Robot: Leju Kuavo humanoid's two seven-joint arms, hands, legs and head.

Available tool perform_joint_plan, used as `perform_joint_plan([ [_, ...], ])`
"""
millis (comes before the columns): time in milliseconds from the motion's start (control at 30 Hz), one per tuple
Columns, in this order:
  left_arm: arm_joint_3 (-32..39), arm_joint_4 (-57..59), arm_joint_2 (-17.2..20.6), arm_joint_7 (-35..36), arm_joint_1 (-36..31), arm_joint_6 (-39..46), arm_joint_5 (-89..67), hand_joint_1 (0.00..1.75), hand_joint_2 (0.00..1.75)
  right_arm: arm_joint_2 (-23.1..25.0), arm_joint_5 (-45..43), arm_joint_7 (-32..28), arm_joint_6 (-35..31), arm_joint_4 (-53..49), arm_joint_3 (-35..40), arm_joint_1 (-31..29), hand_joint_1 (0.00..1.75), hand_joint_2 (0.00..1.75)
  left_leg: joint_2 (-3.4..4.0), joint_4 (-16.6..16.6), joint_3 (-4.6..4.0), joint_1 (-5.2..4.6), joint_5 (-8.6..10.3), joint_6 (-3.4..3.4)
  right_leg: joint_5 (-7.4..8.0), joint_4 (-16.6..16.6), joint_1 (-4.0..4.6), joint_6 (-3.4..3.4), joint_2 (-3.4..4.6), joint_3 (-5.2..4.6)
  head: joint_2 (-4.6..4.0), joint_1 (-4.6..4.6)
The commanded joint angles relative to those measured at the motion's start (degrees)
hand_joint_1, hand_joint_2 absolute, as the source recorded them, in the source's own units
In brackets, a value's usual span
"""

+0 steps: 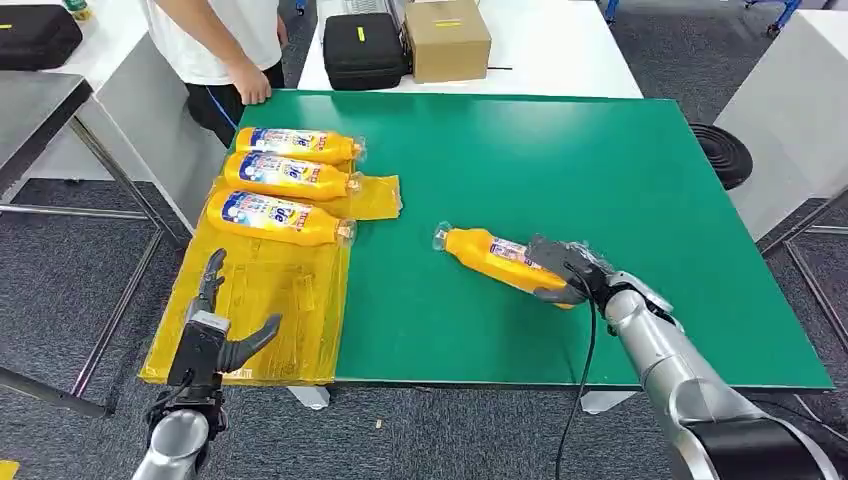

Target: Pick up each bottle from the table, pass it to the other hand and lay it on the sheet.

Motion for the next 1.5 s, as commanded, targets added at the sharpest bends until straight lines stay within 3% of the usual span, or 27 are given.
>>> perform_joint_plan([
  [33, 0.2, 3.6, 0.2, 0.3, -2.0, -0.3, 0.2, 0.0, 1.75, 0.3, 0.0, 0.2, 1.0, 4.3, 2.2, -0.3, 1.75, 1.75, 0.0, -0.1, 0.32, 0.05, -0.09, -0.03, -0.09, -0.1, 0.09, -0.18, -0.07, 0.36, 0.0, 0.0],
  [267, 0.5, 3.3, 0.6, -0.1, -1.5, -0.4, 0.7, 0.0, 1.75, 1.3, -1.0, -1.1, -1.0, 2.7, 1.4, 0.6, 1.75, 1.75, 0.02, -0.1, 0.39, 0.04, -0.1, -0.05, -0.1, -0.1, 0.08, -0.21, -0.06, 0.41, 0.0, 0.0],
  [300, 0.9, 1.7, 0.4, -0.2, -0.1, 0.2, 0.9, 0.0, 1.75, 2.4, -0.2, -1.8, -6.4, -0.1, 0.9, 1.8, 1.75, 1.75, 0.04, -0.1, 0.26, 0.04, -0.07, -0.04, -0.06, -0.1, 0.07, -0.15, -0.01, 0.27, 0.0, 0.0],
  [400, 2.0, -2.0, 0.0, -0.2, 3.4, 0.8, 0.9, 0.0, 1.75, 4.2, 2.0, -1.6, -13.3, -8.2, 0.7, 5.5, 1.75, 1.75, 0.24, -0.1, 0.39, 0.05, -0.15, -0.05, -0.07, -0.1, 0.08, -0.2, 0.17, 0.34, 0.0, 0.0],
  [633, 3.3, -1.8, -0.9, -1.5, 3.9, 0.9, 0.6, 0.0, 1.75, 6.2, 1.9, -3.2, -18.4, -32.1, -1.8, 17.8, 1.75, 1.75, -0.01, -0.1, 0.21, 0.07, -0.14, -0.06, -0.13, -0.1, 0.1, -0.17, -0.04, 0.26, 0.0, -0.02],
  [833, 3.4, -1.9, -0.9, -1.5, 3.9, 1.0, 0.6, 0.0, 1.75, 6.1, 2.2, -2.9, -18.4, -33.0, -2.0, 18.1, 1.75, 1.75, -0.18, 0.0, 0.0, 0.03, -0.14, -0.05, -0.17, 0.0, 0.04, -0.11, -0.05, 0.08, 0.0, 0.0],
  [900, 4.0, -2.3, -1.2, -2.4, 4.1, 1.8, 1.4, 0.0, 1.75, 8.3, 0.9, -8.3, -21.1, -35.5, -3.7, 19.4, 1.75, 1.75, -0.21, 0.0, -0.01, 0.03, -0.14, -0.04, -0.19, 0.0, 0.04, -0.1, -0.08, 0.09, 0.0, 0.0],
  [1133, 4.2, -3.2, -2.3, -3.7, 3.8, 0.8, 6.5, 0.0, 1.75, 11.7, -1.0, -15.4, -24.4, -45.4, -4.9, 24.7, 1.75, 1.75, -0.23, 0.0, -0.06, 0.04, -0.13, -0.06, -0.22, 0.0, 0.04, -0.07, -0.1, 0.05, 0.0, 0.0],
  [1233, 3.6, -1.4, -1.6, -4.1, 2.4, -4.8, 13.9, 0.0, 1.75, 12.2, -3.3, -20.0, -24.0, -46.3, -5.0, 26.5, 1.75, 1.75, -0.28, 0.0, 0.26, 0.06, -0.26, -0.08, -0.37, 0.0, 0.09, -0.18, -0.21, 0.37, 0.0, -0.02],
  [1267, 3.4, -0.9, -1.3, -4.2, 1.9, -7.6, 17.2, 0.0, 1.75, 12.5, -4.3, -21.6, -23.7, -45.9, -4.7, 26.6, 1.75, 1.75, -0.28, 0.0, -0.01, 0.05, -0.13, -0.06, -0.24, 0.0, 0.05, -0.05, -0.14, 0.1, 0.0, 0.0],
  [1300, 3.1, 0.1, -0.8, -3.5, 1.0, -13.7, 24.0, 0.0, 1.75, 12.5, -5.2, -23.0, -22.5, -44.7, -4.0, 26.2, 1.75, 1.75, -0.28, 0.0, 0.13, 0.06, -0.17, -0.06, -0.29, 0.0, 0.07, -0.09, -0.16, 0.24, 0.0, -0.02],
  [1500, -0.4, 4.3, 1.0, 1.7, -2.2, -29.5, 40.1, 0.0, 1.75, 15.7, -8.1, -26.8, -20.6, -38.9, -0.9, 25.5, 1.75, 1.75, -0.14, -0.1, 0.05, 0.05, -0.1, -0.07, -0.17, -0.1, 0.05, -0.06, 0.0, 0.12, 0.0, 0.0],
])
